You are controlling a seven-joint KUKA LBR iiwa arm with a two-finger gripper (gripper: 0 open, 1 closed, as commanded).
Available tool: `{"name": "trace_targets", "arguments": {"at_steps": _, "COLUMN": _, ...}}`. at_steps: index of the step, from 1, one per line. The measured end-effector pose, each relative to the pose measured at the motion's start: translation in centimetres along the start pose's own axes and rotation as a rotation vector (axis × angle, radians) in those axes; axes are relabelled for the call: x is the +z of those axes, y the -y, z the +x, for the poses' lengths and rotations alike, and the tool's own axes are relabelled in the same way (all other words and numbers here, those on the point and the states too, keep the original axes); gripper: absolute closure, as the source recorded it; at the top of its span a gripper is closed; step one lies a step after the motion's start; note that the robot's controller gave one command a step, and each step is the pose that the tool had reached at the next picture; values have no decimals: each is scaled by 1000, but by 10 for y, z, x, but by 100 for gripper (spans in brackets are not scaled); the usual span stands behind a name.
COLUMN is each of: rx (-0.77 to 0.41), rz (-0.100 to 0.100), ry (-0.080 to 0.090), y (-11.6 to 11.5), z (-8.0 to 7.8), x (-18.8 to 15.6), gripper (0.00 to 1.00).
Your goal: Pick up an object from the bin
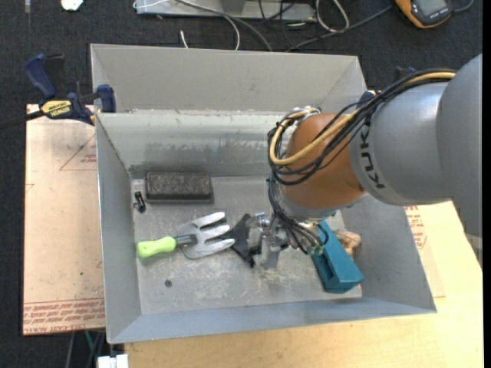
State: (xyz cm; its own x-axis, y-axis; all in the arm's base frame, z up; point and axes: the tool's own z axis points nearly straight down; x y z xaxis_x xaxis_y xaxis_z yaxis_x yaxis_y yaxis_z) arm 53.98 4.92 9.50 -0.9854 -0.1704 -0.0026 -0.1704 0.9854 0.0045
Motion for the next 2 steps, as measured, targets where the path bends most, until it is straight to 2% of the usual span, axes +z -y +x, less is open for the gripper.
{"name": "trace_targets", "arguments": {"at_steps": 1, "rx": -88, "rz": 0, "ry": 12, "y": 33, "z": -32, "x": -25, "gripper": 100}}
{"name": "trace_targets", "arguments": {"at_steps": 2, "rx": -67, "rz": -2, "ry": 6, "y": 33, "z": -15, "x": -80, "gripper": 100}}
